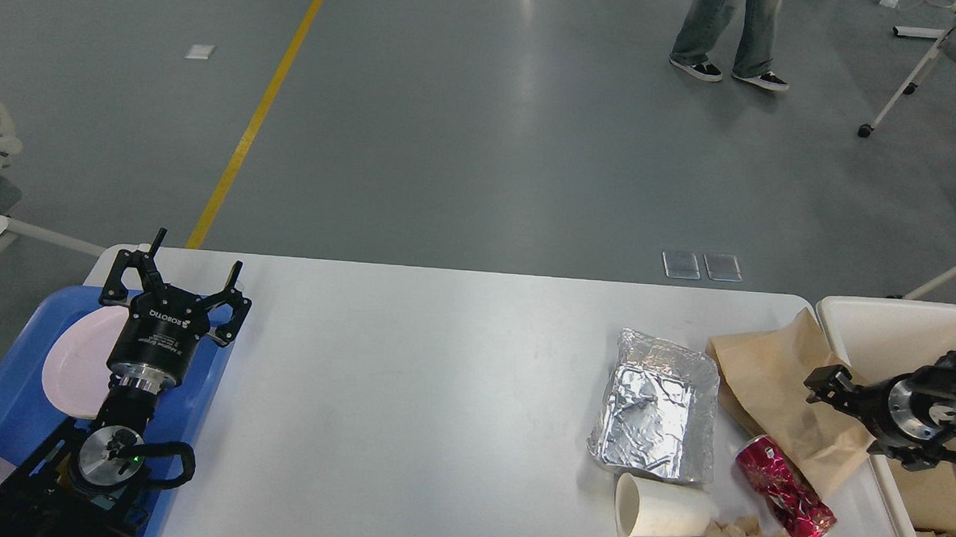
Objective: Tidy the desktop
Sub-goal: 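Grasp the brown paper bag with the right gripper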
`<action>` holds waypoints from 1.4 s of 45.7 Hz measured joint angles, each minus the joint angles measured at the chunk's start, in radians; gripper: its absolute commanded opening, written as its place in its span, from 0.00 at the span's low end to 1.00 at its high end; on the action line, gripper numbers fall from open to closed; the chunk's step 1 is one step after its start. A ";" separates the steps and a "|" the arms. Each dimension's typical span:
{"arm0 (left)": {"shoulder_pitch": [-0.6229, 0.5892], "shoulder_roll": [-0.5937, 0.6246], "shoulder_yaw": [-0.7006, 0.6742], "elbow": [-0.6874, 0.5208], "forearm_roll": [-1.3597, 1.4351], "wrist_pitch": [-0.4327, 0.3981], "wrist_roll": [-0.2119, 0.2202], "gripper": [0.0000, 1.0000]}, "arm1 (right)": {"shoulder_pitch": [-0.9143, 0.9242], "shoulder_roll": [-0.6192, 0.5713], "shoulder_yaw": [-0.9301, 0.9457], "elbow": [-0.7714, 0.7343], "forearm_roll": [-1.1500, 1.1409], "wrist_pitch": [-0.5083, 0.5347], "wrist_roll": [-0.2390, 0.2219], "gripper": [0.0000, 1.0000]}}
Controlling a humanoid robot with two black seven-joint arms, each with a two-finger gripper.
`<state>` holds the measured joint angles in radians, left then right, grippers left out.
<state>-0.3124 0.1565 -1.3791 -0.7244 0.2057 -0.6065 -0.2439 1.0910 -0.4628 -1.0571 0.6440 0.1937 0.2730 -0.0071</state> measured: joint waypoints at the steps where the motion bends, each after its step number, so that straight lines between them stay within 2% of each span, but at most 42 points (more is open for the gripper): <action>1: 0.000 0.000 0.000 0.000 0.000 0.000 0.000 0.96 | -0.017 0.011 0.003 -0.022 0.000 -0.001 -0.001 1.00; 6: 0.000 0.000 0.000 0.000 0.000 0.000 0.000 0.96 | -0.075 0.044 0.014 -0.099 0.002 -0.004 -0.003 1.00; 15: 0.000 0.000 0.000 0.000 0.000 0.001 0.000 0.96 | -0.102 0.056 0.026 -0.114 0.003 -0.043 -0.004 1.00; 17: 0.000 0.000 0.000 0.000 0.000 0.001 0.000 0.96 | -0.110 0.057 0.028 -0.105 0.003 -0.075 -0.004 0.92; 24: 0.000 0.000 0.000 0.000 0.000 0.001 0.000 0.96 | -0.122 0.059 0.029 -0.091 0.002 -0.121 -0.003 0.51; 28: 0.000 0.000 0.000 0.000 0.000 0.001 0.000 0.96 | -0.127 0.059 0.030 -0.091 0.002 -0.126 -0.003 0.26; 31: 0.000 0.000 0.000 0.000 0.000 0.001 0.000 0.96 | -0.133 0.060 0.030 -0.090 0.002 -0.127 -0.003 0.03; 32: 0.000 0.000 0.000 0.000 0.000 0.001 0.000 0.96 | -0.135 0.061 0.030 -0.090 0.002 -0.127 -0.003 0.00; 45: 0.000 0.000 0.000 0.000 0.000 0.001 0.000 0.96 | -0.138 0.080 0.043 -0.077 0.010 -0.129 -0.011 0.00; 64: 0.000 0.000 0.000 0.000 0.000 0.001 0.000 0.96 | -0.104 0.053 0.073 -0.054 0.019 -0.121 -0.067 0.00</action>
<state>-0.3129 0.1565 -1.3790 -0.7243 0.2056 -0.6059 -0.2439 0.9871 -0.4094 -0.9843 0.5904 0.2123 0.1524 -0.0746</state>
